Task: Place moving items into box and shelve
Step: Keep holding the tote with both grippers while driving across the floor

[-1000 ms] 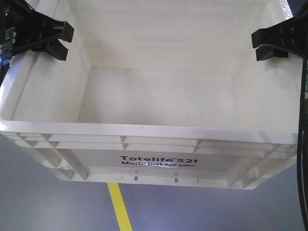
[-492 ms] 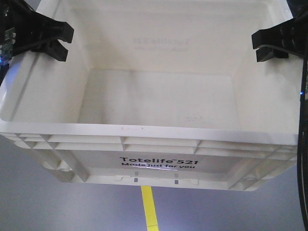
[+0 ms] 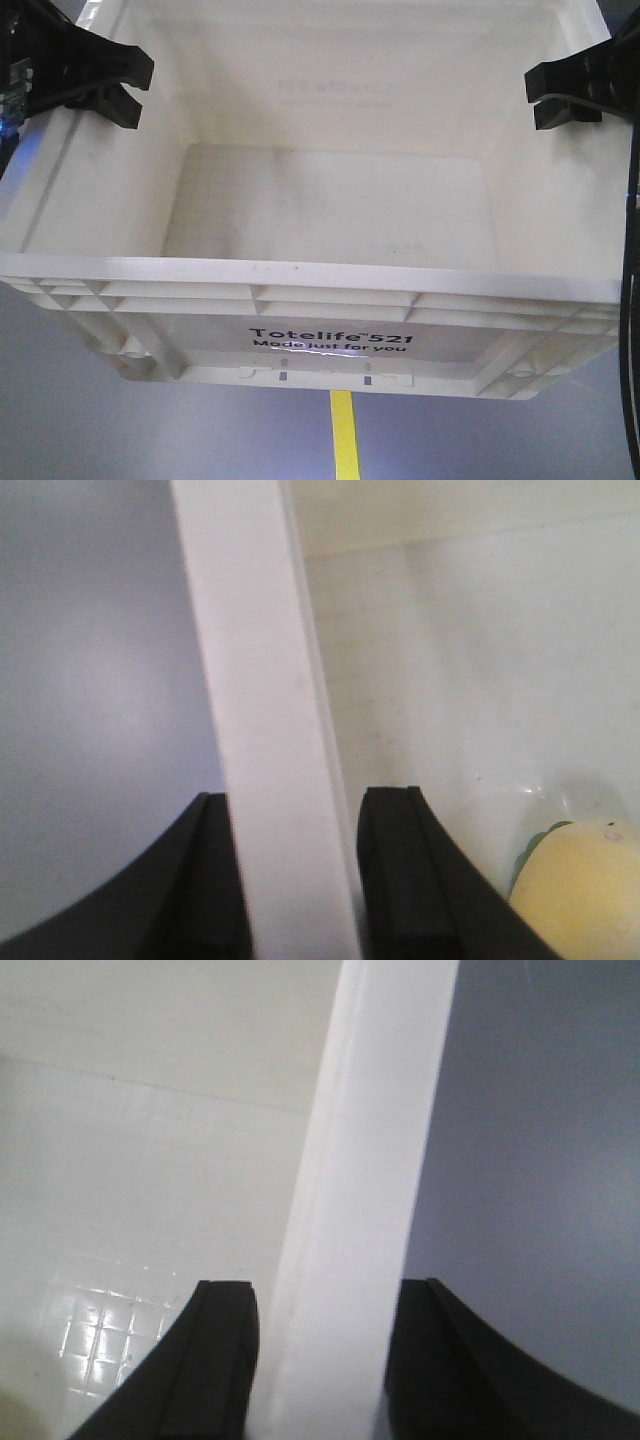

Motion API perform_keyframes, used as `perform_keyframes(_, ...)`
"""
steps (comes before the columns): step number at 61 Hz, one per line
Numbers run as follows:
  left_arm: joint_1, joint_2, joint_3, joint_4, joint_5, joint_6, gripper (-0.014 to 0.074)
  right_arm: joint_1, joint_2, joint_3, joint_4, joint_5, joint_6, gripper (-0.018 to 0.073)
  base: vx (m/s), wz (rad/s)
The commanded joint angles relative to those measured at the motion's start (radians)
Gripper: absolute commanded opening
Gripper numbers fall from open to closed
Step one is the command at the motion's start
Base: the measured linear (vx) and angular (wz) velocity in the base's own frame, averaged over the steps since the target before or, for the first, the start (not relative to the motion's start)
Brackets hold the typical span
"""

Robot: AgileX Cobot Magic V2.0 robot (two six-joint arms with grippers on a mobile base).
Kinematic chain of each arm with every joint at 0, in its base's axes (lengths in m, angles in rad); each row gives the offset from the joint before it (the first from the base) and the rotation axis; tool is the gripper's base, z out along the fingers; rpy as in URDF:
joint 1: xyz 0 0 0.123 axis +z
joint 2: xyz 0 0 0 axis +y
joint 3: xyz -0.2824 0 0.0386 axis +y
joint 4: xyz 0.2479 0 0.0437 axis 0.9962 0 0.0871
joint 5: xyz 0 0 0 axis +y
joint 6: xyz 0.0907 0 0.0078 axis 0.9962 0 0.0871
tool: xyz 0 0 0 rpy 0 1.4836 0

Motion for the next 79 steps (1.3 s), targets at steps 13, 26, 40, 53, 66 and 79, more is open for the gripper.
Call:
perform_keyframes(13,-0.009,-0.054,-0.051,-0.062,-0.108,0.013,-0.0004,-0.002,-0.032,-0.044,-0.012,-0.110,0.016,-0.0006,0.24,0.22)
perform_keyframes(26,-0.009,-0.054,-0.051,-0.062,-0.108,0.013,-0.0004,-0.002,-0.032,-0.044,-0.012,-0.110,0.016,-0.0006,0.33,0.12)
perform_keyframes(40,-0.009,-0.054,-0.051,-0.062,-0.108,0.013,-0.0004,-0.002,-0.032,-0.044,-0.012,-0.110,0.016,-0.0006,0.40,0.04)
perform_keyframes(53,-0.009,-0.054,-0.051,-0.062,-0.108,0.013,-0.0004,-0.002,-0.032,-0.044,-0.012,-0.110,0.016,-0.0006,0.44,0.00)
perform_keyframes(66,-0.009,-0.054,-0.051,-0.062,-0.108,0.013,-0.0004,-0.002,-0.032,-0.044,-0.012,-0.110,0.016,-0.0006,0.46,-0.01)
perform_keyframes(79,-0.009,-0.054,-0.051,-0.062,-0.108,0.013,-0.0004,-0.002,-0.032,-0.044,-0.012,-0.110,0.016,-0.0006,0.49,0.01)
